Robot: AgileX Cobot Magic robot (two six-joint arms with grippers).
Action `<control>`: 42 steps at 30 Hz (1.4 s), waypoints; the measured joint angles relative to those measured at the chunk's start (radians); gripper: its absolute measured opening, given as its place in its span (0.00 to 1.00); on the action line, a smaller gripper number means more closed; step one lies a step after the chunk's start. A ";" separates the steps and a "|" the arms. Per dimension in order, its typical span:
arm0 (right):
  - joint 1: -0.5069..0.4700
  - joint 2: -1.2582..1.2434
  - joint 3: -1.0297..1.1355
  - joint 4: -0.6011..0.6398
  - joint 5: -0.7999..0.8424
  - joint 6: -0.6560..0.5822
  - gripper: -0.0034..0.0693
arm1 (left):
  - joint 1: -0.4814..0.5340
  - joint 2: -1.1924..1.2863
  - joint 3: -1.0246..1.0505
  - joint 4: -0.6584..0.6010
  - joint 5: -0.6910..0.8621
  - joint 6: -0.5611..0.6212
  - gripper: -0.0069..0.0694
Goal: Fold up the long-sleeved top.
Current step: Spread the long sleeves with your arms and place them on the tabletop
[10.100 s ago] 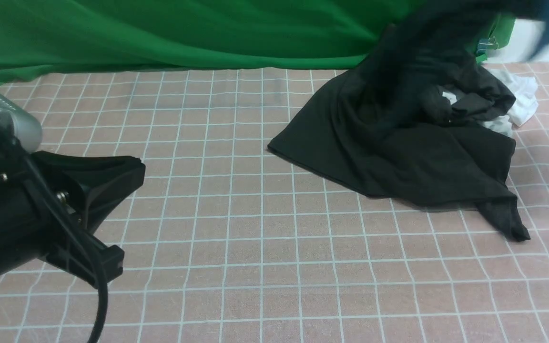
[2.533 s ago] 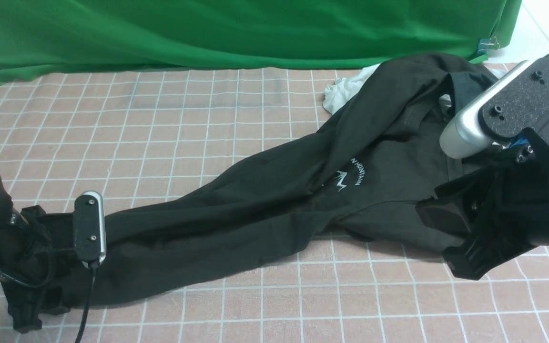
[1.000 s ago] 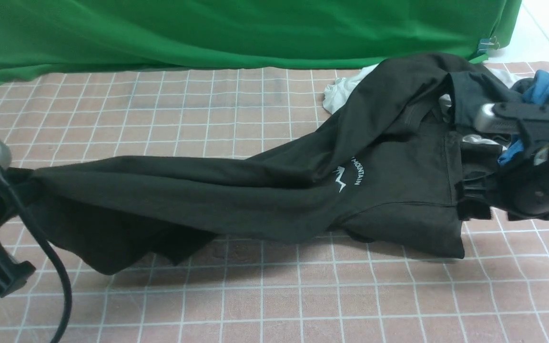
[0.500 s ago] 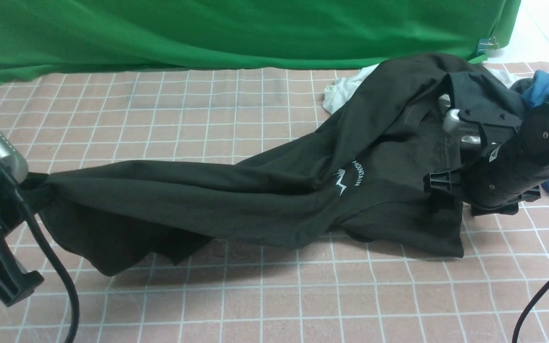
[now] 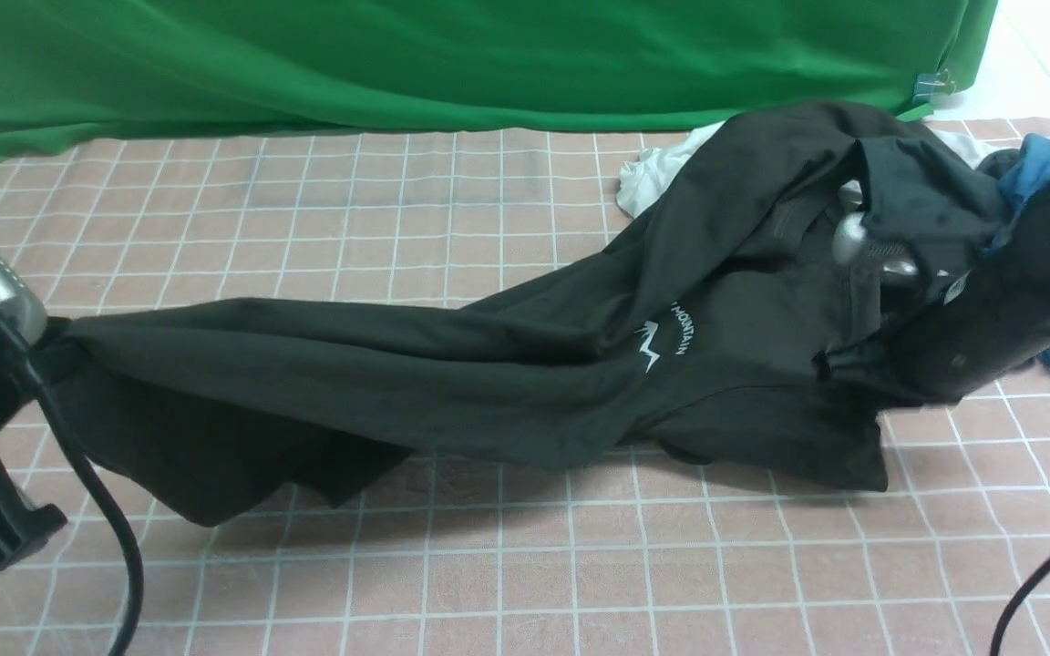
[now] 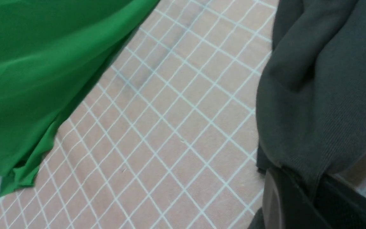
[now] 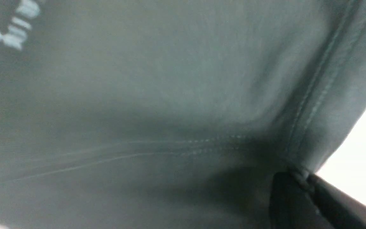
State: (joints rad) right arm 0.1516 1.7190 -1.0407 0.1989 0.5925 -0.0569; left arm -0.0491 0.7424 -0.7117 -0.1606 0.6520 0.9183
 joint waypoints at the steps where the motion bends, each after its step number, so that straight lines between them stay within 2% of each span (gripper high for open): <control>1: 0.000 0.000 -0.002 0.000 0.003 0.000 0.09 | 0.000 0.000 0.000 0.000 -0.002 -0.004 0.14; 7: 0.000 -0.253 -0.123 -0.027 0.090 -0.011 0.09 | 0.000 0.000 -0.062 0.027 0.005 -0.048 0.14; 12: 0.000 -0.432 -0.304 -0.033 0.159 -0.015 0.09 | 0.000 0.032 -0.263 0.120 0.050 -0.102 0.14; 14: 0.000 -0.489 -0.424 -0.034 0.190 -0.028 0.09 | 0.000 0.078 -0.400 0.161 0.114 -0.112 0.14; 17: 0.000 -0.520 -0.608 -0.037 0.261 -0.058 0.09 | 0.000 0.147 -0.575 0.214 0.186 -0.112 0.14; 22: 0.000 -0.519 -0.851 -0.046 0.354 -0.101 0.09 | 0.000 0.231 -0.822 0.267 0.223 -0.109 0.14; 30: 0.000 -0.520 -1.164 -0.094 0.428 -0.120 0.09 | -0.038 0.268 -1.029 0.371 0.227 -0.093 0.14; 34: 0.000 -0.527 -1.206 -0.095 0.471 -0.121 0.09 | -0.095 0.276 -1.047 0.406 0.247 -0.075 0.14; 38: 0.000 -0.508 -1.189 -0.094 0.494 -0.116 0.09 | -0.109 0.319 -1.051 0.407 0.305 -0.063 0.14; 42: 0.000 -0.400 -1.161 -0.077 0.501 -0.113 0.09 | -0.109 0.445 -1.057 0.408 0.384 -0.108 0.14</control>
State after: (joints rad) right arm 0.1519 1.3188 -2.2013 0.1216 1.0936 -0.1704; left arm -0.1580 1.1876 -1.7683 0.2478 1.0358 0.8106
